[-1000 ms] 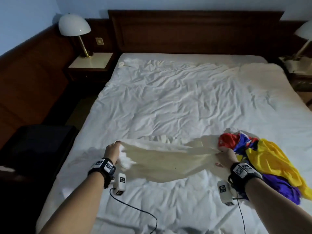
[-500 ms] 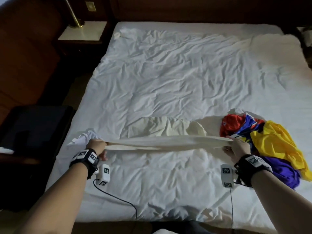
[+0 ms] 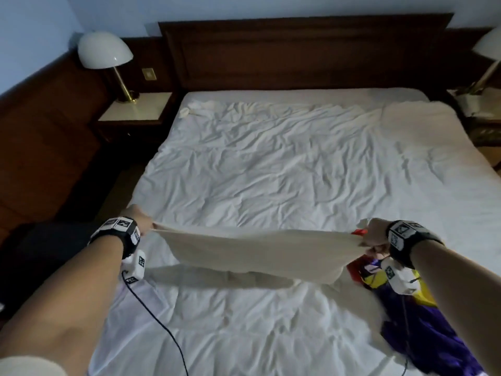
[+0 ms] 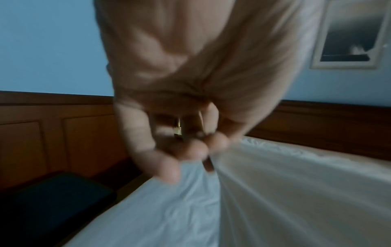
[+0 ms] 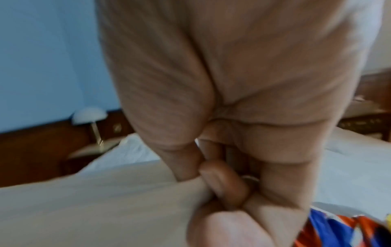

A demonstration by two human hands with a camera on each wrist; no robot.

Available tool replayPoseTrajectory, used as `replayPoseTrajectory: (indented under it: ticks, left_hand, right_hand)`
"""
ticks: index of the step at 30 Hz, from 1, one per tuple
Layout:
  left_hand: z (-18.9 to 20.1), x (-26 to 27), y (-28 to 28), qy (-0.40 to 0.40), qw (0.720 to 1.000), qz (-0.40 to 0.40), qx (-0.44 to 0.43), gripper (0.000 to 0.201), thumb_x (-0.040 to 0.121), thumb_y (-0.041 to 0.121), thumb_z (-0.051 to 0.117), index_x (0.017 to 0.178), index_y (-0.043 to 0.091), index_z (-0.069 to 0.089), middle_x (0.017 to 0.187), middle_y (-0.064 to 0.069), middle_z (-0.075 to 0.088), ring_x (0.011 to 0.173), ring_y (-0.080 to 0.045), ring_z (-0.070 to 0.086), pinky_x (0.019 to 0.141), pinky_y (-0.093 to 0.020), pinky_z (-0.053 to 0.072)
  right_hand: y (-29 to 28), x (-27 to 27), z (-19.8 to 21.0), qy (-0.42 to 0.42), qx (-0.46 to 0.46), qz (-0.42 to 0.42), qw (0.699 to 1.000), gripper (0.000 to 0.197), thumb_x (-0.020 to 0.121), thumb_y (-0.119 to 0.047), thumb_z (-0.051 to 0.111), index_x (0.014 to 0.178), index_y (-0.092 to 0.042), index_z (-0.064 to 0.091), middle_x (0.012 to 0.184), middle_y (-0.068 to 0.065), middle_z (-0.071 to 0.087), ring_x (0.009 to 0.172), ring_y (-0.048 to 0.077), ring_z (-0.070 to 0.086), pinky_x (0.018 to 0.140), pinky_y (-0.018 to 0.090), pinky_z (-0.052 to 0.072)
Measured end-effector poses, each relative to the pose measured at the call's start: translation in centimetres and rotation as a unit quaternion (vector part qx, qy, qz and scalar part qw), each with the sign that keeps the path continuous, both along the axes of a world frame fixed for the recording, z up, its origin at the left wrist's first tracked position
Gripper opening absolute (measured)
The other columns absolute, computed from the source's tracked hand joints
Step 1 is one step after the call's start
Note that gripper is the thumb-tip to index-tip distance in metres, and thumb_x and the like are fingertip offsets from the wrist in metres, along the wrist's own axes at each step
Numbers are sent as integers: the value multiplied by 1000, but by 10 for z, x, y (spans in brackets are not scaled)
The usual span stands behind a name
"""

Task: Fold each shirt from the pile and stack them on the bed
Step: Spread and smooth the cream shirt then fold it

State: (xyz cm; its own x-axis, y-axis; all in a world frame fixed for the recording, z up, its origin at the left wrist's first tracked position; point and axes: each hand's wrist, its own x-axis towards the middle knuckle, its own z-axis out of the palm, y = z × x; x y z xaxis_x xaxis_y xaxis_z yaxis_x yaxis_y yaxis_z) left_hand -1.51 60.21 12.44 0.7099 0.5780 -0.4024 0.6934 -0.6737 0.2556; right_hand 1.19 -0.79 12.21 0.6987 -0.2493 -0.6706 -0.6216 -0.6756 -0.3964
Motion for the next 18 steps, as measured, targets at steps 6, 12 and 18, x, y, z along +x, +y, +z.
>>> replayPoseTrajectory:
  ticks: [6, 12, 18]
  left_hand:
    - [53, 93, -23, -148, 970, 85, -175, 29, 94, 22, 64, 97, -6, 68, 68, -18, 66, 45, -29, 62, 46, -34, 52]
    - [103, 201, -42, -204, 868, 90, -443, 26, 104, 17, 43, 115, 2, 61, 113, -28, 70, 89, -43, 71, 67, -51, 61]
    - [165, 294, -59, -361, 802, 78, -469, 32, 93, -4, 49, 118, 0, 68, 119, -23, 70, 113, -39, 68, 82, -51, 60]
  right_hand:
    - [0, 103, 63, -124, 252, -240, 929, 26, 101, 6, 33, 84, 2, 53, 73, 18, 59, 61, 27, 51, 45, 38, 57]
    - [8, 214, 119, -210, 352, -269, 871, 27, 100, -1, 22, 105, 1, 49, 100, 25, 62, 83, 40, 64, 53, 49, 61]
    - [5, 319, 182, -369, 391, -266, 800, 27, 100, 5, 25, 106, -2, 50, 114, 22, 56, 85, 37, 62, 48, 47, 59]
